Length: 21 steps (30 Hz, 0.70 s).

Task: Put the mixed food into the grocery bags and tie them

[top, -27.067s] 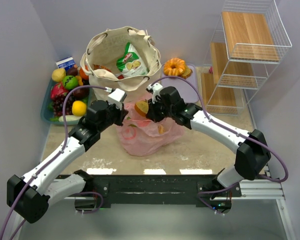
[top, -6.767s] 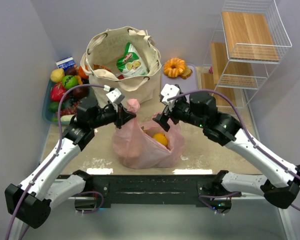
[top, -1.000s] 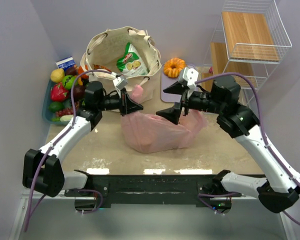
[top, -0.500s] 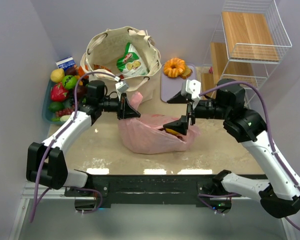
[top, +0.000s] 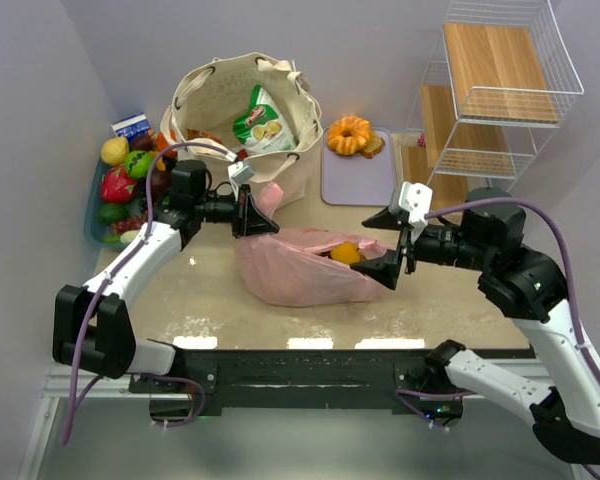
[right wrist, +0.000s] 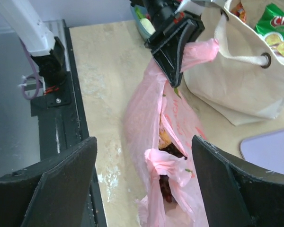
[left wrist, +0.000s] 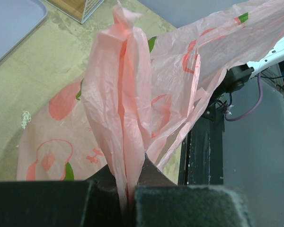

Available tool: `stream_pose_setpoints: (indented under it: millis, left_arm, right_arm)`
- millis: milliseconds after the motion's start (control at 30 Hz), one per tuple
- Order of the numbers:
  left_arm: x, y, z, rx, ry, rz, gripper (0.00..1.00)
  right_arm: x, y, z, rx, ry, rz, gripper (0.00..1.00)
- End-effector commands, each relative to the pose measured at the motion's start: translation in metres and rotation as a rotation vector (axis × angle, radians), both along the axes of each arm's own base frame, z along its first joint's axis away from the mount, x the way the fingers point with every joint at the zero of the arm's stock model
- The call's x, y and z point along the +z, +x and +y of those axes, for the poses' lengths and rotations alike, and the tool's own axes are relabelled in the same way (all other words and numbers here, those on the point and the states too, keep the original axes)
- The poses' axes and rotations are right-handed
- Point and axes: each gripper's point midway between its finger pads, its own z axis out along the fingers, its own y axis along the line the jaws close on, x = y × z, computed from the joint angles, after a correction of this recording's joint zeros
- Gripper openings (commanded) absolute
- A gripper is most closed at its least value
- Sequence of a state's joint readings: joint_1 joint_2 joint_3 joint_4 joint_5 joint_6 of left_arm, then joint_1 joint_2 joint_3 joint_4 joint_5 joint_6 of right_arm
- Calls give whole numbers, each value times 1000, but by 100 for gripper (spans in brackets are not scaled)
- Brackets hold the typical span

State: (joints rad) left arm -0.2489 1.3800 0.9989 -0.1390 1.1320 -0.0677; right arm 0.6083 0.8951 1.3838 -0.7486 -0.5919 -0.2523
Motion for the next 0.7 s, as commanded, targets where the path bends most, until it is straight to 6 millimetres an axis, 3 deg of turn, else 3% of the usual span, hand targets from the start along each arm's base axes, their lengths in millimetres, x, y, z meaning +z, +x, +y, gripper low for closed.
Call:
stream_pose_setpoints:
  millis: [0,167,200,300,433,500,667]
  left_arm:
    - [14,-2,0,-24,-35,-39,0]
    - [15,-3,-1,-34,-43,-42,0]
    - [16,-3,-2,-36,-42,-45,0]
    - [18,-3,-10,-41,-35,-54,0]
    - [19,-12,-36,-104,4,-51,0]
    - [26,-16,-52,-140,15,-77,0]
    - [18,-21,-73,-214,23,-27,0]
  right_arm:
    - [-33,26,-1,-103,-71,83,79]
    - [-31,35,2,-124,-68,67,48]
    - [-29,34,5,-104,-59,66,27]
    - [-20,34,20,-38,-7,67,4]
    - [-12,36,49,82,65,112,0]
    - [-22,43,62,112,66,147,0]
    - [-13,55,86,144,156,150,0]
